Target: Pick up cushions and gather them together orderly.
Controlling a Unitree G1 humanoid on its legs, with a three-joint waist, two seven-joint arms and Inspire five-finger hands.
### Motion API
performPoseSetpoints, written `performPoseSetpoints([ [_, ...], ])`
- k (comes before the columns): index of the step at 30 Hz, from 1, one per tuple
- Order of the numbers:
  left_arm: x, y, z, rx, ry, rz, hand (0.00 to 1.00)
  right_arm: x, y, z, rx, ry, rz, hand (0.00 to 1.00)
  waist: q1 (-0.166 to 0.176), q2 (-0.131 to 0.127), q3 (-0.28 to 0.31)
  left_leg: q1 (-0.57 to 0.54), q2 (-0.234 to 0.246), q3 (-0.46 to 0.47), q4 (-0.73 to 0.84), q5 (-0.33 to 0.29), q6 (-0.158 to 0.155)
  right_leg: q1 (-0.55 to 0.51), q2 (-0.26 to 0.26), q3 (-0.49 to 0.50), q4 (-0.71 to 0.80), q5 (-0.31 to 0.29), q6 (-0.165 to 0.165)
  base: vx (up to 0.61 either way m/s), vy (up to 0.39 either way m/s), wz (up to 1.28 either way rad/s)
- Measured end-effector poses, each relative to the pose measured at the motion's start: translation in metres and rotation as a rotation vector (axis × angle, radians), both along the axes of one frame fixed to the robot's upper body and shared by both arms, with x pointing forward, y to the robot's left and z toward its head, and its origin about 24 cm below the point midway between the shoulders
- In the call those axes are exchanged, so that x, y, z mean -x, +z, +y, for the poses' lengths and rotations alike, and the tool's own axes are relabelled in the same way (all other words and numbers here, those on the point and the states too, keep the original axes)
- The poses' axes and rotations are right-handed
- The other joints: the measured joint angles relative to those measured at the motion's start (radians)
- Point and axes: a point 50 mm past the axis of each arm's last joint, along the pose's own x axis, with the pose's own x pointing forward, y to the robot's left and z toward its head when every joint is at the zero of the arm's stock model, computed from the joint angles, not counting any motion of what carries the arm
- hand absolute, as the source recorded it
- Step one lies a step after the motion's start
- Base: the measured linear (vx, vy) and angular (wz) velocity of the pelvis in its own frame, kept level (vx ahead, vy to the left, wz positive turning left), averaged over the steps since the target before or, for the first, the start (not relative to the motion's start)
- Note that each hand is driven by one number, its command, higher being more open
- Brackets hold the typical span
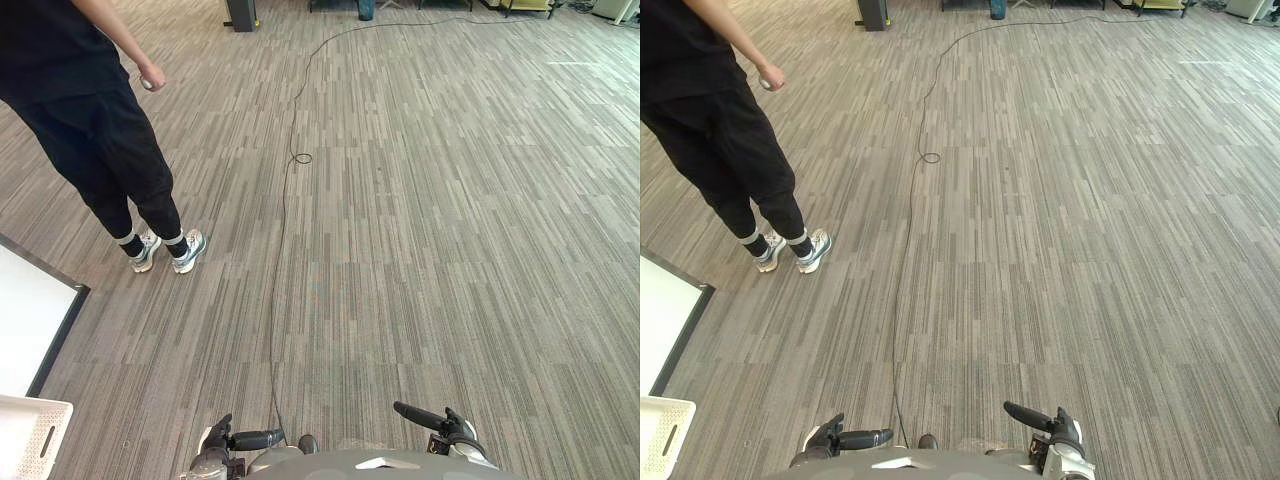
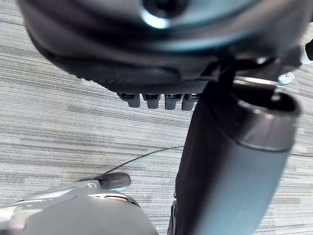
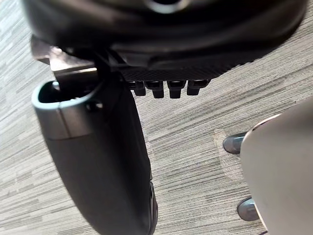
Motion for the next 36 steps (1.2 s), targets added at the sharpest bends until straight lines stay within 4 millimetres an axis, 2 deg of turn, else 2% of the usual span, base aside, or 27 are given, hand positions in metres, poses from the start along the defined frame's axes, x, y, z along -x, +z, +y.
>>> performPoseSetpoints([
  [5,-0.004,0.001,0.001,0.001,0.016,-0.01,1.0,-0.002,0.001,-0.001,-0.003,-0.028,-0.014,1.0,0.0,-0.005,0.013,-0.059,0.001,-0.02,0.049,-0.021,-0.003,-0.038,-0.007,-0.025,0.028,-0.016,-0.005,-0.02,-0.033,0.16],
  [7,-0.009,0.004,0.005,0.001,0.069,-0.042,1.0,-0.003,0.002,0.001,-0.018,-0.073,-0.033,1.0,0.002,-0.012,0.033,-0.175,0.029,0.02,0.302,-0.129,-0.024,-0.053,-0.017,-0.029,0.055,-0.027,-0.015,0.0,-0.007,0.06],
  [8,-0.011,0.005,0.003,0.02,0.144,-0.072,1.0,-0.003,0.003,-0.003,-0.008,-0.09,-0.043,1.0,0.004,0.002,0.042,-0.255,0.08,0.107,0.502,-0.189,-0.015,-0.051,-0.008,-0.028,0.077,-0.042,-0.025,0.0,0.01,-0.1],
  [9,-0.014,0.006,0.001,0.038,0.204,-0.105,1.0,-0.003,0.005,-0.008,0.008,-0.106,-0.056,1.0,0.006,0.022,0.057,-0.307,0.144,0.186,0.684,-0.207,-0.005,-0.038,0.004,-0.024,0.113,-0.075,-0.024,0.01,0.019,-0.07],
  [10,-0.013,0.006,0.001,0.037,0.207,-0.105,1.0,-0.003,0.006,-0.009,0.011,-0.111,-0.06,1.0,0.008,0.024,0.061,-0.311,0.153,0.196,0.72,-0.205,-0.007,-0.03,0.002,-0.024,0.122,-0.09,-0.027,0.04,0.031,0.04],
  [12,-0.021,0.01,0.003,0.031,0.202,-0.143,1.0,0.002,0.005,-0.01,0.019,-0.112,-0.056,1.0,0.012,0.007,0.055,-0.369,0.17,0.202,0.854,-0.19,-0.047,-0.011,-0.024,-0.023,0.129,-0.114,-0.023,0.1,0.085,0.03],
  [14,-0.024,0.011,0.002,0.041,0.213,-0.16,1.0,0.001,0.006,-0.011,0.02,-0.112,-0.055,1.0,0.028,0.013,0.057,-0.416,0.196,0.203,0.834,-0.252,-0.034,-0.002,-0.045,-0.011,0.117,-0.118,-0.02,0.17,0.137,-0.13],
  [15,-0.024,0.011,0.002,0.045,0.223,-0.163,1.0,0.001,0.006,-0.011,0.022,-0.111,-0.052,1.0,0.028,0.013,0.058,-0.432,0.202,0.203,0.788,-0.251,-0.034,0.005,-0.057,-0.008,0.106,-0.12,-0.017,0.32,0.275,-0.11],
  [16,-0.026,0.012,0.002,0.05,0.23,-0.178,1.0,0.002,0.005,-0.011,0.025,-0.112,-0.047,1.0,0.036,0.011,0.059,-0.465,0.197,0.2,0.634,-0.219,-0.052,0.014,-0.097,-0.002,0.095,-0.137,0.009,0.32,0.289,-0.08],
  [18,-0.027,0.012,0.0,0.051,0.229,-0.188,1.0,0.002,0.005,-0.011,0.025,-0.108,-0.043,1.0,0.044,0.015,0.058,-0.476,0.187,0.186,0.51,-0.16,-0.069,0.019,-0.12,0.007,0.092,-0.153,0.034,0.3,0.289,-0.15],
  [19,-0.028,0.013,0.001,0.05,0.229,-0.192,1.0,0.002,0.005,-0.009,0.024,-0.092,-0.039,1.0,0.051,0.008,0.056,-0.475,0.169,0.189,0.482,-0.084,-0.019,0.025,-0.15,0.02,0.084,-0.172,0.056,0.42,0.34,-0.26],
  [20,-0.03,0.014,0.005,0.032,0.226,-0.198,1.0,-0.003,0.005,-0.003,0.013,-0.061,-0.047,1.0,0.051,-0.006,0.052,-0.487,0.139,0.207,0.508,-0.141,0.014,0.027,-0.165,0.066,0.079,-0.174,0.039,0.35,0.269,-0.2],
  [21,-0.031,0.014,0.005,0.032,0.226,-0.201,1.0,-0.004,0.005,-0.003,0.01,-0.058,-0.048,1.0,0.049,-0.007,0.052,-0.491,0.138,0.206,0.516,-0.15,0.016,0.025,-0.159,0.077,0.085,-0.169,0.041,0.53,0.239,-0.08],
  [22,-0.036,0.016,0.006,0.031,0.222,-0.211,1.0,-0.004,0.004,-0.002,0.005,-0.052,-0.046,1.0,0.052,-0.01,0.049,-0.5,0.136,0.207,0.56,-0.191,0.048,0.022,-0.142,0.104,0.139,-0.159,0.046,0.46,0.166,-0.09],
  [24,-0.033,0.015,0.008,0.027,0.221,-0.199,1.0,0.0,0.003,0.001,0.001,-0.049,-0.033,1.0,0.06,-0.027,0.036,-0.472,0.127,0.22,0.647,-0.267,0.127,0.022,-0.165,0.131,0.249,-0.156,0.051,0.59,0.278,-0.14],
  [25,-0.032,0.015,0.01,0.021,0.214,-0.19,1.0,0.003,0.002,0.004,-0.008,-0.054,-0.029,1.0,0.061,-0.041,0.027,-0.437,0.108,0.229,0.647,-0.301,0.129,-0.008,-0.181,0.15,0.364,-0.153,0.068,0.6,0.349,-0.12],
  [26,-0.03,0.014,0.011,0.015,0.197,-0.176,1.0,0.003,0.002,0.005,-0.014,-0.058,-0.03,1.0,0.059,-0.053,0.019,-0.399,0.091,0.237,0.634,-0.327,0.126,-0.079,-0.192,0.183,0.538,-0.125,0.117,0.6,0.341,-0.11],
  [27,-0.03,0.014,0.012,0.015,0.195,-0.172,1.0,0.004,0.001,0.005,-0.014,-0.056,-0.031,1.0,0.057,-0.057,0.016,-0.384,0.084,0.239,0.627,-0.337,0.123,-0.111,-0.195,0.197,0.616,-0.098,0.153,0.49,0.267,-0.09],
  [28,-0.028,0.013,0.015,0.006,0.187,-0.157,1.0,0.003,0.002,0.006,-0.018,-0.054,-0.035,1.0,0.051,-0.065,0.015,-0.329,0.066,0.246,0.6,-0.356,0.12,-0.204,-0.2,0.23,0.832,-0.014,0.226,0.47,0.206,-0.13],
  [29,-0.029,0.013,0.014,0.007,0.183,-0.15,1.0,0.001,0.003,0.004,-0.013,-0.051,-0.048,1.0,0.048,-0.064,0.019,-0.268,0.058,0.249,0.574,-0.372,0.115,-0.277,-0.202,0.209,0.988,-0.016,0.2,0.45,0.133,-0.22],
  [30,-0.028,0.012,0.012,0.01,0.169,-0.135,1.0,-0.002,0.005,-0.001,0.002,-0.049,-0.069,1.0,0.044,-0.052,0.027,-0.187,0.058,0.251,0.528,-0.379,0.107,-0.337,-0.196,0.162,1.082,-0.049,0.145,0.53,0.116,-0.22],
  [31,-0.027,0.011,0.01,0.012,0.16,-0.13,1.0,-0.003,0.006,-0.002,0.004,-0.048,-0.075,1.0,0.042,-0.047,0.028,-0.157,0.058,0.252,0.504,-0.38,0.105,-0.358,-0.193,0.136,1.103,-0.067,0.124,0.43,0.068,-0.17],
  [32,-0.028,0.01,0.005,0.023,0.142,-0.128,1.0,-0.01,0.01,-0.006,0.023,-0.045,-0.117,1.0,0.031,-0.028,0.031,-0.049,0.064,0.254,0.416,-0.38,0.085,-0.455,-0.176,0.025,1.099,-0.107,0.064,0.44,0.034,-0.07],
  [33,-0.029,0.01,0.004,0.027,0.143,-0.13,1.0,-0.012,0.011,-0.006,0.028,-0.045,-0.13,1.0,0.026,-0.026,0.031,-0.024,0.064,0.254,0.395,-0.379,0.079,-0.483,-0.172,-0.002,1.079,-0.114,0.053,0.45,0.004,0.01],
  [34,-0.032,0.009,-0.004,0.047,0.143,-0.136,1.0,-0.02,0.015,-0.009,0.038,-0.042,-0.167,1.0,0.015,-0.014,0.041,0.053,0.073,0.256,0.341,-0.376,0.075,-0.55,-0.146,-0.088,0.949,-0.141,0.024,0.56,-0.023,0.09],
  [35,-0.033,0.009,-0.007,0.055,0.143,-0.137,1.0,-0.023,0.016,-0.009,0.04,-0.04,-0.174,1.0,0.008,-0.011,0.043,0.076,0.077,0.256,0.323,-0.376,0.075,-0.568,-0.132,-0.109,0.881,-0.142,0.019,0.59,-0.056,0.31],
  [36,-0.035,0.008,-0.017,0.083,0.141,-0.14,1.0,-0.026,0.017,-0.012,0.047,-0.036,-0.183,1.0,-0.009,-0.007,0.044,0.131,0.085,0.249,0.278,-0.374,0.071,-0.602,-0.088,-0.133,0.636,-0.105,0.015,0.52,-0.074,0.4],
])
